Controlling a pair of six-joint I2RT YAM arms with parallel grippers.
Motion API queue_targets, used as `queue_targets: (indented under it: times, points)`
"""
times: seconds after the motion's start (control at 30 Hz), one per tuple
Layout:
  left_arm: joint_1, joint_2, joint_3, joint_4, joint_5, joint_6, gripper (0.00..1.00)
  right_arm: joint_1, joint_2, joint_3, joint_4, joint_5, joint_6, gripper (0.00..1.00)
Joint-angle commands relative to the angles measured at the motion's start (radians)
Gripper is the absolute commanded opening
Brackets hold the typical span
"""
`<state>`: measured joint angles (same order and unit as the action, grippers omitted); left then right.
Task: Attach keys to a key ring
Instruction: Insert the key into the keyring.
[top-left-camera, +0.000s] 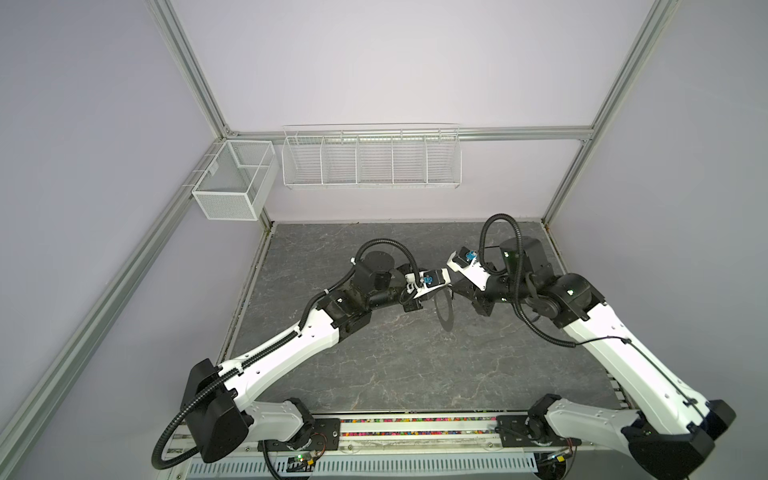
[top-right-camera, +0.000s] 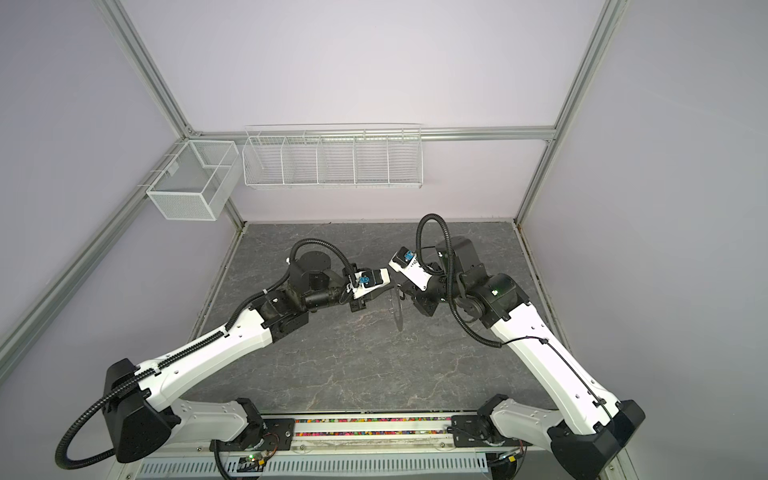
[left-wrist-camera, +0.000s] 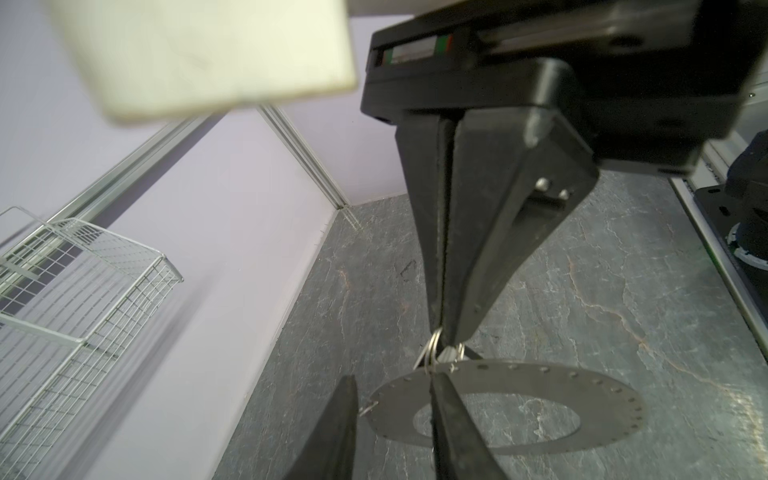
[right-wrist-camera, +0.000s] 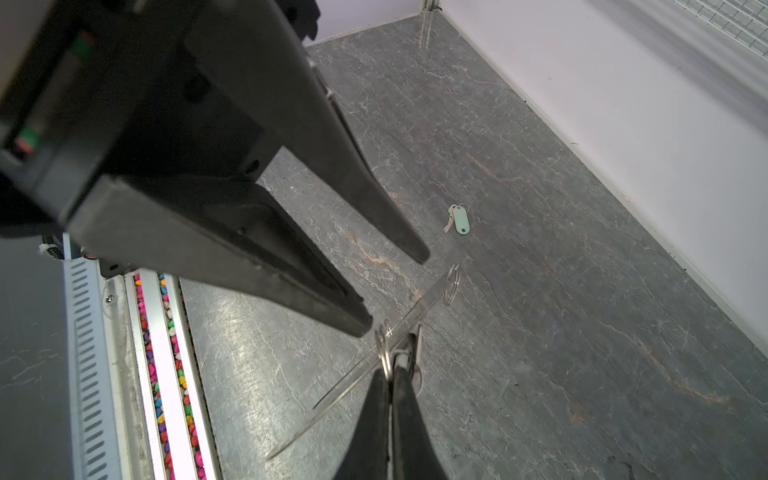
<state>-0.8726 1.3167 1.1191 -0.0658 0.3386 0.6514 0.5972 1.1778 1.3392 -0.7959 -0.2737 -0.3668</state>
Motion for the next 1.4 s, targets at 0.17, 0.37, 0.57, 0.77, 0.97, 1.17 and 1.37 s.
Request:
queue_targets:
  times: [0.17, 0.37, 0.57, 0.77, 0.97, 1.17, 1.37]
  points:
    - [-0.012, 0.024, 0.040, -0.067, -0.001, 0.071, 0.28, 0.028, 0.046, 0.049, -0.044, 0.027, -0.009, 0.07]
    - [-0.015, 0.042, 0.056, -0.102, 0.007, 0.086, 0.26, 0.042, 0.054, 0.057, -0.037, 0.034, -0.012, 0.07]
    - [-0.017, 0.058, 0.065, -0.125, -0.006, 0.099, 0.25, 0.051, 0.047, 0.052, -0.034, 0.057, -0.026, 0.07]
    - [-0.020, 0.071, 0.079, -0.148, -0.010, 0.108, 0.22, 0.067, 0.048, 0.046, -0.035, 0.069, -0.045, 0.07]
    - [-0.025, 0.075, 0.082, -0.152, -0.013, 0.111, 0.13, 0.082, 0.058, 0.047, -0.040, 0.083, -0.060, 0.07]
    - [-0.026, 0.079, 0.090, -0.155, -0.008, 0.114, 0.11, 0.095, 0.067, 0.053, -0.039, 0.085, -0.076, 0.07]
    - [-0.027, 0.086, 0.094, -0.163, 0.002, 0.117, 0.11, 0.106, 0.073, 0.052, -0.023, 0.092, -0.104, 0.07]
